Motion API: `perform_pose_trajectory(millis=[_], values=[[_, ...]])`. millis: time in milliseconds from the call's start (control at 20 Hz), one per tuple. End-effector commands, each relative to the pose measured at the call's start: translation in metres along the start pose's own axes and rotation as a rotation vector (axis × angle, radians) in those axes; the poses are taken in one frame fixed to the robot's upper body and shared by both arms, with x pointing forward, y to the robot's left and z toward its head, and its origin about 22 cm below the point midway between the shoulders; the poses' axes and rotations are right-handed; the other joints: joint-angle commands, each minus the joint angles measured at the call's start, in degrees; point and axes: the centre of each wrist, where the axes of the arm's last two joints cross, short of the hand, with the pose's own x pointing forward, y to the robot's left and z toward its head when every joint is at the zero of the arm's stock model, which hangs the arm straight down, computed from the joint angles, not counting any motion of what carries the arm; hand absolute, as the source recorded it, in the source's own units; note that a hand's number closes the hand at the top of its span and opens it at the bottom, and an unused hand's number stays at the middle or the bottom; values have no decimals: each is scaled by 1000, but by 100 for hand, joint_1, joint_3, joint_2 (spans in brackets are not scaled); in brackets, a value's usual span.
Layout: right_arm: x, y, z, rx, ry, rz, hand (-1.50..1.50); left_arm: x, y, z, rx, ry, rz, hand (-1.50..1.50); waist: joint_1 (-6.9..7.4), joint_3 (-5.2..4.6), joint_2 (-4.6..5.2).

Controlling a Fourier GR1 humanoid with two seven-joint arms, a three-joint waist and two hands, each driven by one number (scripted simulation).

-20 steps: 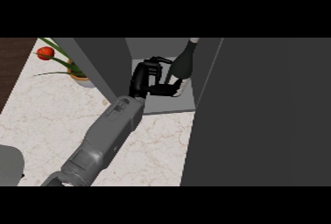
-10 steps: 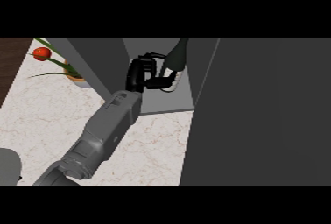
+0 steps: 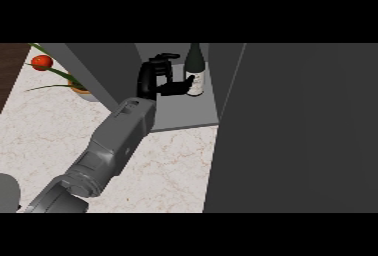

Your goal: Pick up the wine, place it into the cabinet and close the cabinet

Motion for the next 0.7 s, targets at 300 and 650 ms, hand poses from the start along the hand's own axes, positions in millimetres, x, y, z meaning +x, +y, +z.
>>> perform_pose_trajectory(millis=[300,650], values=[[21,3,12,49,-18,-107,-150,19,15,-18,77,-46,-142,-150,-144,7,23],[30,-2,13,60,-26,-102,-150,13,15,-15,85,-68,-120,-150,-98,-7,38]])
